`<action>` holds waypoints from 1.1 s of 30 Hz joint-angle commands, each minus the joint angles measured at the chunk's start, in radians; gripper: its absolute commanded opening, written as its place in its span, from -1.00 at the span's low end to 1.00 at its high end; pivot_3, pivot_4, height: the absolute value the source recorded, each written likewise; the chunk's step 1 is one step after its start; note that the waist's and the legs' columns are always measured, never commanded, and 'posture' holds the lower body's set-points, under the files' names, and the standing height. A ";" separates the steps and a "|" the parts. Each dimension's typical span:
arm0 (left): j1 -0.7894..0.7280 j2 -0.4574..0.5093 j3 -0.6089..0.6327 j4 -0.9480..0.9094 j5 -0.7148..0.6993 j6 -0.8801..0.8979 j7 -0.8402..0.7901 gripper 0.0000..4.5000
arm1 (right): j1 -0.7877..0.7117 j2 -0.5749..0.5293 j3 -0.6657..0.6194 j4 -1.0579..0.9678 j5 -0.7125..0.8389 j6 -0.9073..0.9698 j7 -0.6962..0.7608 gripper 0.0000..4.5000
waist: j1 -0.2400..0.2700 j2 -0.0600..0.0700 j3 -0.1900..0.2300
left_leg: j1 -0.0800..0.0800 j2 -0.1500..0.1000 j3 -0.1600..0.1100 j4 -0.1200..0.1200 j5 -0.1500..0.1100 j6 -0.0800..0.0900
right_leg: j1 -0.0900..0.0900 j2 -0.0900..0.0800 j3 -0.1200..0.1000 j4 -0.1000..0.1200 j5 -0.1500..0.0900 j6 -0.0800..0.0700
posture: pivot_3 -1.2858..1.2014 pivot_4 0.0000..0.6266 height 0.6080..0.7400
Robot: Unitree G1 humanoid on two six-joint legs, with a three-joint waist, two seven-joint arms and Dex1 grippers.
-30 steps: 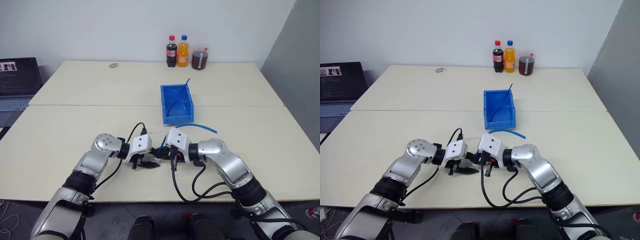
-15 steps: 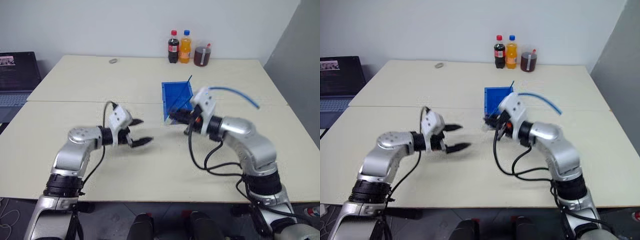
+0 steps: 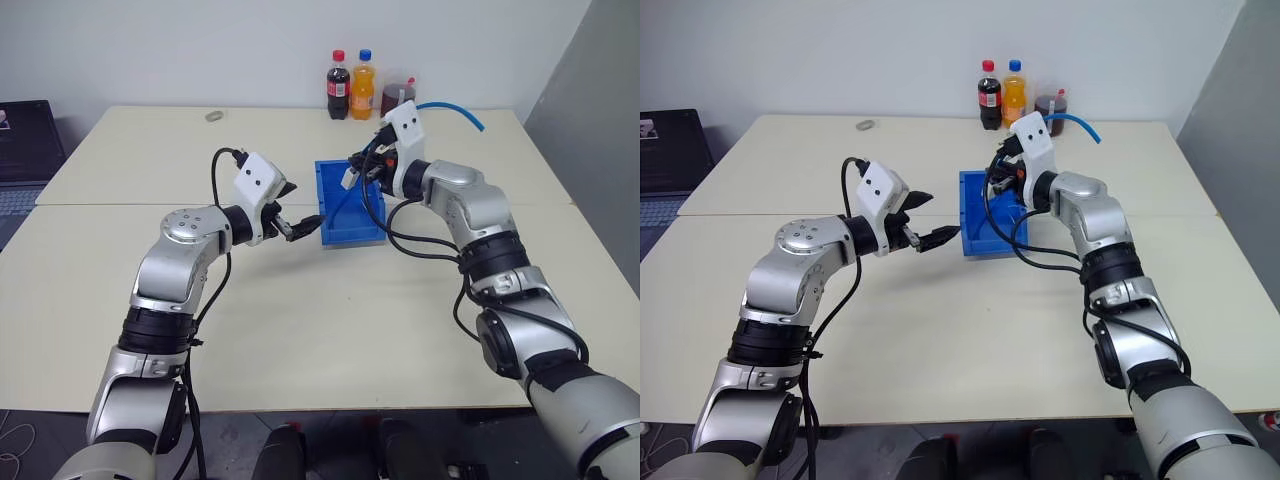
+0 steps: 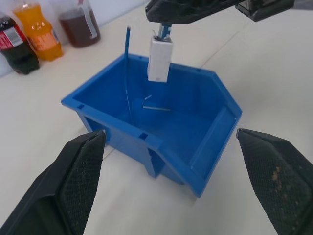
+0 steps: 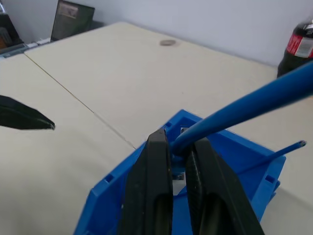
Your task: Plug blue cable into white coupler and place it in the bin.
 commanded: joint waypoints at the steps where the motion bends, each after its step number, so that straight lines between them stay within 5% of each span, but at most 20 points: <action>1: -0.006 0.001 -0.004 -0.035 -0.002 -0.005 0.005 1.00 | -0.067 -0.037 0.050 0.104 -0.065 -0.100 0.103 -0.25 | 0.002 0.000 0.000 | -0.005 0.000 0.000 0.000 0.000 0.000 | -0.004 0.000 0.000 0.000 0.000 0.000 | 0.03 -0.52 1.00; 13: 0.006 0.031 0.008 -0.045 -0.034 0.024 -0.014 1.00 | -0.104 -0.281 0.178 0.109 -0.194 -0.158 0.497 0.99 | 0.011 0.001 0.000 | -0.007 -0.003 0.005 0.002 0.000 -0.001 | -0.005 -0.006 -0.001 -0.001 0.000 0.000 | 0.03 -0.52 1.00; 19: 0.014 0.061 0.023 -0.036 -0.036 0.023 -0.014 1.00 | -0.027 -0.409 0.208 -0.013 -0.202 -0.171 0.699 0.99 | 0.011 0.001 0.001 | -0.007 -0.003 0.005 0.003 0.000 -0.001 | -0.005 -0.005 -0.001 0.000 0.000 0.000 | 0.03 -0.52 1.00; 25: 0.108 0.126 0.085 -0.086 -0.051 0.032 -0.014 1.00 | 0.290 -0.564 0.085 -0.489 -0.015 0.045 0.820 0.99 | 0.012 0.001 0.001 | -0.007 -0.002 0.005 0.005 0.000 0.000 | -0.004 -0.005 -0.002 0.000 0.000 0.000 | 0.03 -0.52 1.00; 30: 0.212 0.174 0.179 -0.136 -0.096 0.056 -0.011 1.00 | 0.588 -0.617 -0.100 -0.877 0.200 0.342 0.732 0.99 | 0.011 0.002 0.001 | -0.009 -0.001 0.005 0.008 0.000 0.000 | -0.003 -0.006 -0.003 0.000 0.000 0.000 | 0.03 -0.52 1.00; 33: 0.300 0.170 0.264 -0.180 -0.127 0.085 0.027 1.00 | 0.756 -0.504 -0.272 -1.053 0.332 0.477 0.554 0.99 | 0.011 0.002 0.001 | -0.008 -0.001 0.005 0.013 0.000 0.000 | -0.001 -0.006 -0.003 0.003 0.000 0.001 | 0.03 -0.52 1.00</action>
